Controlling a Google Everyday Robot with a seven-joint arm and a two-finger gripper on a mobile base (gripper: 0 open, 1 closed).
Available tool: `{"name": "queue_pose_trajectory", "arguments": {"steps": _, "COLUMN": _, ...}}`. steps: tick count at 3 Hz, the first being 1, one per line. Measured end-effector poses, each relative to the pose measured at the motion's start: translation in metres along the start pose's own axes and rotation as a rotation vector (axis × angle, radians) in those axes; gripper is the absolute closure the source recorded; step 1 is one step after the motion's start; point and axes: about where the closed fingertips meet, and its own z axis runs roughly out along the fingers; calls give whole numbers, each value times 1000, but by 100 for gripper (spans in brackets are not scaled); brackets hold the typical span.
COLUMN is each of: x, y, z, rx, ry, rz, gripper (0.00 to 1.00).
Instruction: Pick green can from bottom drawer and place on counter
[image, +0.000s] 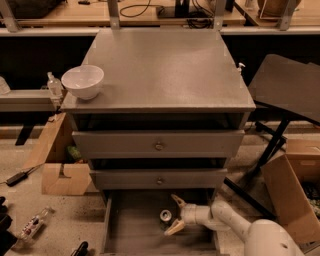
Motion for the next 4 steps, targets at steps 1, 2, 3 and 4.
{"name": "queue_pose_trajectory", "arguments": {"steps": 1, "x": 10, "y": 8, "z": 18, "rx": -39, "ry": 7, "rz": -1, "gripper": 27}}
{"name": "queue_pose_trajectory", "arguments": {"steps": 2, "x": 9, "y": 22, "z": 29, "rx": -91, "ry": 37, "rz": -10, "gripper": 50}}
{"name": "queue_pose_trajectory", "arguments": {"steps": 3, "x": -19, "y": 29, "z": 10, "rx": -107, "ry": 54, "rz": -16, "gripper": 73}}
{"name": "queue_pose_trajectory", "arguments": {"steps": 4, "x": -114, "y": 49, "z": -86, "rx": -117, "ry": -5, "rz": -6, "gripper": 100}}
